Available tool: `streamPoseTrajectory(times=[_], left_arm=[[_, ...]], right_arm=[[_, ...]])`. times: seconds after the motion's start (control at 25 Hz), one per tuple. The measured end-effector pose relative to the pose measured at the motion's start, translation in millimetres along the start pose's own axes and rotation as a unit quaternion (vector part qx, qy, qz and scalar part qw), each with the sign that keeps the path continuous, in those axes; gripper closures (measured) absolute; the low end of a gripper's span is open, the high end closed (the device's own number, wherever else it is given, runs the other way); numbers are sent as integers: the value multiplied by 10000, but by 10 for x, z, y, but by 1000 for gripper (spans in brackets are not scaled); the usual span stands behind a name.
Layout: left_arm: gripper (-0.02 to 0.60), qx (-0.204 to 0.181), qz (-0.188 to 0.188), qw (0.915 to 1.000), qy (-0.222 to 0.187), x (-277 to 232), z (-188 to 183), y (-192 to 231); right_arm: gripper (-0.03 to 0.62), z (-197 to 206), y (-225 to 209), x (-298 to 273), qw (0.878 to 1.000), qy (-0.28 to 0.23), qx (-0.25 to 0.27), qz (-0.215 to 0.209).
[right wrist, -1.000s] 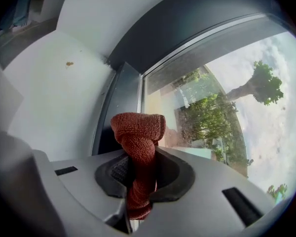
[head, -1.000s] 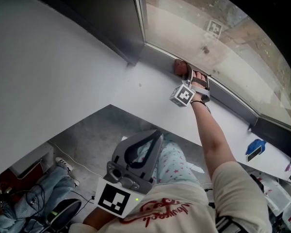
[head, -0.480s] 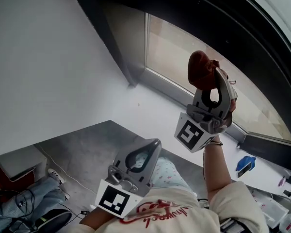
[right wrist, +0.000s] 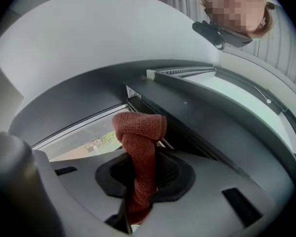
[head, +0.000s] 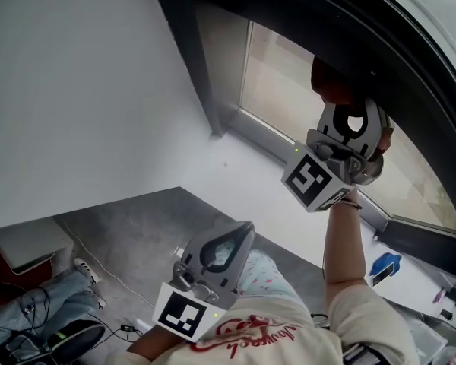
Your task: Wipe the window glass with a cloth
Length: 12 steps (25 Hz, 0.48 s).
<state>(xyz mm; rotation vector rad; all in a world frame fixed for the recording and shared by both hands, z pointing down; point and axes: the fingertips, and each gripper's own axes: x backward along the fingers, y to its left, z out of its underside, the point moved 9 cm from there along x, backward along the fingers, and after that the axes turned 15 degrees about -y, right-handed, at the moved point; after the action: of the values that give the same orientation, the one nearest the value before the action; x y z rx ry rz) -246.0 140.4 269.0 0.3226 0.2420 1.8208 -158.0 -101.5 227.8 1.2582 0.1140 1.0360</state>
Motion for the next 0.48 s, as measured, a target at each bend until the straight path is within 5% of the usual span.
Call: streamPoseTrajectory(times=[0.48], left_arm=[[560, 100, -61, 9999, -61, 50, 2, -19]], right_arm=[[523, 58, 117, 0, 10000, 8, -37, 4]])
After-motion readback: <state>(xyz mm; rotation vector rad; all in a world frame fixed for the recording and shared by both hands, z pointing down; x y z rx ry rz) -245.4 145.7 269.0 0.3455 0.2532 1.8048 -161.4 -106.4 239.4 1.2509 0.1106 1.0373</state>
